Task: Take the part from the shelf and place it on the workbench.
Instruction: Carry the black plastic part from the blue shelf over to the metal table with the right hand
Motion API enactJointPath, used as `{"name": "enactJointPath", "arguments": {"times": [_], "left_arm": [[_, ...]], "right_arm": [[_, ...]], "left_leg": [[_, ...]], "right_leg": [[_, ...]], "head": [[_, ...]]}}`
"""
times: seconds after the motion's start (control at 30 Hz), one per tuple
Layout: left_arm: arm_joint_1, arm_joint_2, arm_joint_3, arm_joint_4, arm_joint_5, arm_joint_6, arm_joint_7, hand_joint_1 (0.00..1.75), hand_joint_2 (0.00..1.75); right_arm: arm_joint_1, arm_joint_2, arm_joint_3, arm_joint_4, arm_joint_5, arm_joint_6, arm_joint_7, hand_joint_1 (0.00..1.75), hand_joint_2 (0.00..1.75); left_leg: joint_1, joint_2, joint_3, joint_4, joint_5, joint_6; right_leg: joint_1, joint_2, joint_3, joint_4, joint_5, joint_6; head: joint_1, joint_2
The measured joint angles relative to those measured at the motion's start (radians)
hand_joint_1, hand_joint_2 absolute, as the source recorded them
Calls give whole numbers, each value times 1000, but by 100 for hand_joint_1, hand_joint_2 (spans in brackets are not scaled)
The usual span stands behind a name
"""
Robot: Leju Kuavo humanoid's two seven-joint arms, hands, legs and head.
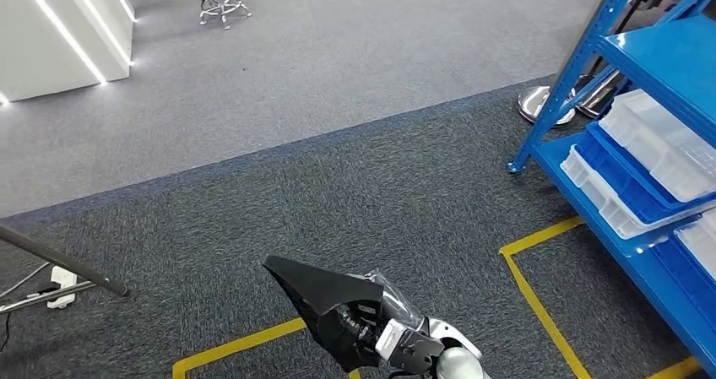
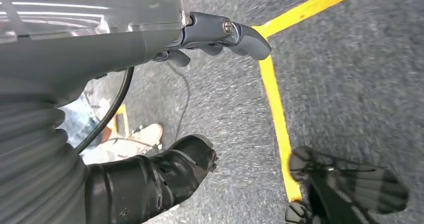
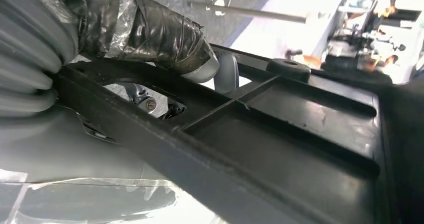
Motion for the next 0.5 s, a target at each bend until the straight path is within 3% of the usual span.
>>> {"name": "enactJointPath", "arguments": {"times": [0.07, 0.1, 0.2, 0.27, 0.33, 0.4, 0.43, 0.47, 0.5], "left_arm": [[-1, 1, 0, 0, 0, -2, -2, 0, 175], [-2, 2, 0, 0, -1, -4, -3, 0, 175], [1, 2, 0, 0, -1, -7, -6, 0, 175], [2, 2, 0, 0, -2, -11, -6, 0, 175], [-1, 1, 0, 0, -3, -13, -7, 0, 175], [-2, 1, 0, 0, -3, -15, -8, 0, 175], [-2, 1, 0, 0, -3, -15, -8, 0, 175], [-2, 1, 0, 0, -3, -15, -8, 0, 175], [-2, 1, 0, 0, -3, -15, -8, 0, 175]], "right_arm": [[-1, 0, 0, -1, 0, 0, 0, 173, 175], [-1, 0, 0, -2, 0, 0, 0, 173, 175], [-2, 0, 0, -5, 0, 0, 0, 173, 175], [-2, -1, 0, -8, 0, 0, 0, 173, 175], [-1, -2, 0, -10, 0, 0, -1, 173, 175], [2, -3, 0, -11, 0, 0, -1, 173, 175], [3, -3, 0, -11, 0, 0, -1, 173, 175], [4, -3, 0, -11, 0, 0, -1, 173, 175], [4, -3, 0, -11, 0, 0, -1, 173, 175]], "left_leg": [[-6, 32, 67, -128, 44, 10], [-10, 41, 82, -160, 51, 16], [-13, 23, 82, -173, 54, 37], [-9, 7, 85, -180, 60, 51], [-9, -11, 85, -183, 63, 60], [-12, -33, 84, -182, 62, 64], [-13, -46, 85, -180, 62, 64], [-15, -60, 85, -178, 61, 64], [-16, -73, 86, -176, 60, 64]], "right_leg": [[5, -19, 5, 2, -6, 9], [8, -27, 6, 2, -8, 14], [10, -42, 11, 1, -12, 30], [5, -5, -1, 34, -39, 40], [3, 42, -53, 146, -100, 44], [3, 55, -115, 266, -141, 43], [3, 57, -128, 285, -134, 42], [3, 59, -122, 263, -107, 38], [4, 68, -100, 206, -66, 33]], "head": [[1, 0], [1, 0], [2, 0], [2, 0], [3, 0], [3, 0], [3, 0], [3, 0], [3, 0]]}}
